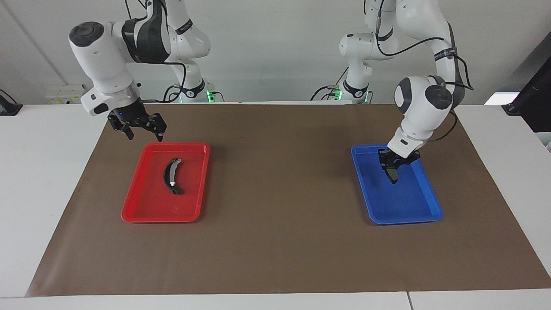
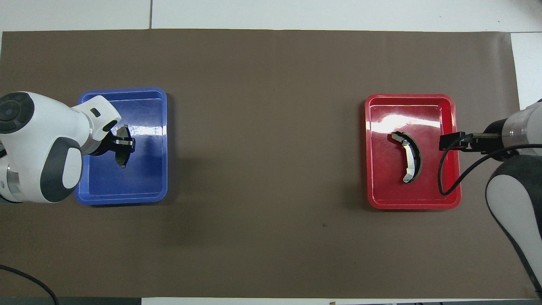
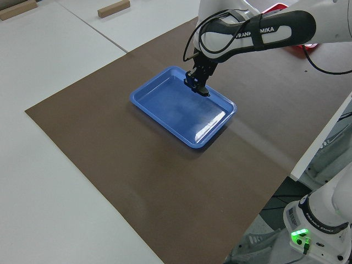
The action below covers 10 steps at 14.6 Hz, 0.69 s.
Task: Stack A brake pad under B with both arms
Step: 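Grasp the curved pad with the right gripper while the left gripper carries the small pad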
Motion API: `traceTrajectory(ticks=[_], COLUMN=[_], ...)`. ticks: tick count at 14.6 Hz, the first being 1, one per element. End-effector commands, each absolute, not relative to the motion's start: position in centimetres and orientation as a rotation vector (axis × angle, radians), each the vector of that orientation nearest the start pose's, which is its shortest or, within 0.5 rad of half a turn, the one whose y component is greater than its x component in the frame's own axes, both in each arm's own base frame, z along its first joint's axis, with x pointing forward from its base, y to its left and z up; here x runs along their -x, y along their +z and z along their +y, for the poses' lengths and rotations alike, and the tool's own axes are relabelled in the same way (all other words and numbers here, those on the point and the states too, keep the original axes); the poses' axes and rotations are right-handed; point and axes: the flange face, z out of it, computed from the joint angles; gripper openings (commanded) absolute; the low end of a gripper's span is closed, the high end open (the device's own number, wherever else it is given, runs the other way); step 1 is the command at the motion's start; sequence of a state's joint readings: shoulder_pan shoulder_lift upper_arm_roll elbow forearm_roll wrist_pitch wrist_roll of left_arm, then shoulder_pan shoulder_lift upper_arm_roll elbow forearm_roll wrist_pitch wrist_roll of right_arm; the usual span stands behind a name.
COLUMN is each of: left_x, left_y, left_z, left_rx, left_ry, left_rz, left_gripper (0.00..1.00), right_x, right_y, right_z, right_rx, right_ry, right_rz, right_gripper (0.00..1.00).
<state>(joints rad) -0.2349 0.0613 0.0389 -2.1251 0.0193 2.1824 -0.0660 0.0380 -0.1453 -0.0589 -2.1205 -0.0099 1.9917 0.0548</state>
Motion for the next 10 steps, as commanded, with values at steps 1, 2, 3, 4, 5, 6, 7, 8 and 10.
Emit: traceTrajectory(ticks=[1, 2, 3, 4, 5, 6, 7, 8, 10], left_x=[-52.4, -51.5, -50.9, -50.0, -49.1, -48.1, -47.3, -46.9, -45.5], left_y=[38.5, 38.1, 38.2, 38.0, 37.5, 36.9, 36.4, 36.0, 33.3], left_z=[-17.0, -20.1, -22.5, -25.0, -27.1, -29.0, -30.7, -31.7, -35.6], left_rx=[3.092, 3.093, 3.094, 3.097, 3.093, 3.089, 3.090, 3.096, 3.084], left_ry=[-0.010, -0.016, -0.048, -0.068, -0.061, -0.057, -0.067, -0.084, -0.077], left_rz=[0.216, 0.169, 0.142, 0.160, 0.201, 0.237, 0.269, 0.276, 0.327], left_gripper=[0.21, 0.21, 0.21, 0.21, 0.21, 0.21, 0.21, 0.21, 0.22], right_x=[-50.7, -50.8, -51.0, -51.1, -51.1, -51.1, -51.0, -51.2, -51.8], right_y=[42.6, 39.6, 38.1, 36.7, 36.0, 35.3, 34.5, 33.2, 31.5], right_z=[-1.2, -1.1, -1.2, -1.2, -1.2, -1.2, -1.2, -1.3, -1.1], right_rx=[3.125, 3.126, 3.126, 3.127, 3.128, 3.130, 3.130, 3.131, 3.134], right_ry=[-0.065, -0.073, -0.102, -0.097, -0.107, -0.126, -0.126, -0.121, -0.154], right_rz=[-0.023, -0.090, -0.165, -0.187, -0.189, -0.189, -0.193, -0.212, -0.229], right_gripper=[1.00, 0.99, 0.99, 0.99, 0.99, 0.99, 0.99, 0.99, 0.99])
